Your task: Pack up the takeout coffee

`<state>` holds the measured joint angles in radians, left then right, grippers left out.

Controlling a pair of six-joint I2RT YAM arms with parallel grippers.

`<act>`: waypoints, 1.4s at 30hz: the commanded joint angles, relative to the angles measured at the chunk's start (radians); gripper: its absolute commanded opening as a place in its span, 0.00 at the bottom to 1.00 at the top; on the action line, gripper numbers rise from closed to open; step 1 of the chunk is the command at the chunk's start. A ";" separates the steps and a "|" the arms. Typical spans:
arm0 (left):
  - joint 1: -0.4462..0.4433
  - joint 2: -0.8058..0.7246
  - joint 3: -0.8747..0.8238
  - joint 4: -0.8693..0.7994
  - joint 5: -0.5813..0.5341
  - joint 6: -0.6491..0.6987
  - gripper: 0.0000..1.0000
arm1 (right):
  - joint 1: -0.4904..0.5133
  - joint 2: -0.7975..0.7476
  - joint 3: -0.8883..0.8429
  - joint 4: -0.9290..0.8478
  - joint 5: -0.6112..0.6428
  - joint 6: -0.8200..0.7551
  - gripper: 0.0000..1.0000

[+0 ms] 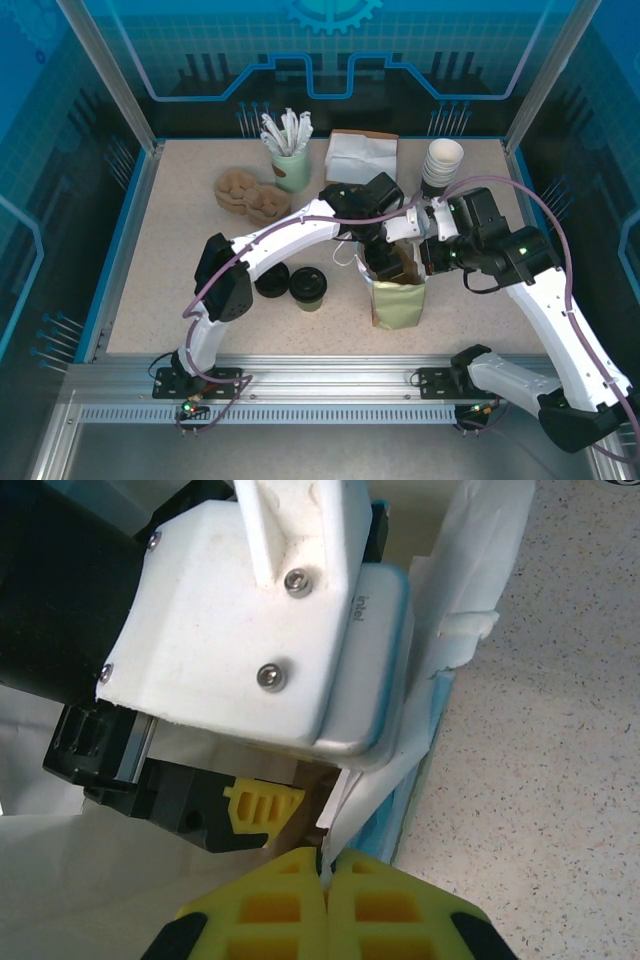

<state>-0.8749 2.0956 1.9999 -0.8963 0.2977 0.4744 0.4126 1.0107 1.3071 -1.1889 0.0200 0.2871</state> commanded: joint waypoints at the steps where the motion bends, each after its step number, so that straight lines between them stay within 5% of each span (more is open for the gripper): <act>1: -0.015 -0.049 0.041 -0.039 -0.014 0.009 0.81 | -0.014 -0.018 0.006 0.009 -0.016 0.003 0.00; 20: -0.014 -0.243 0.076 -0.032 -0.026 -0.061 0.86 | -0.043 -0.020 -0.005 0.055 -0.059 0.098 0.01; 29: -0.005 -0.411 -0.010 0.081 -0.054 -0.150 0.87 | -0.099 0.001 0.063 0.024 -0.058 0.073 0.53; 35: -0.001 -0.505 -0.090 0.110 -0.063 -0.184 0.89 | -0.109 0.036 0.185 -0.034 0.019 -0.011 0.65; 42: 0.006 -0.621 -0.222 0.158 -0.079 -0.221 0.91 | -0.155 0.131 0.247 0.001 -0.005 -0.095 0.67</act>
<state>-0.8776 1.5341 1.8233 -0.7773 0.2371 0.2878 0.2852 1.0946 1.5322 -1.1889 0.0257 0.2523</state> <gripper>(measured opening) 0.905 0.673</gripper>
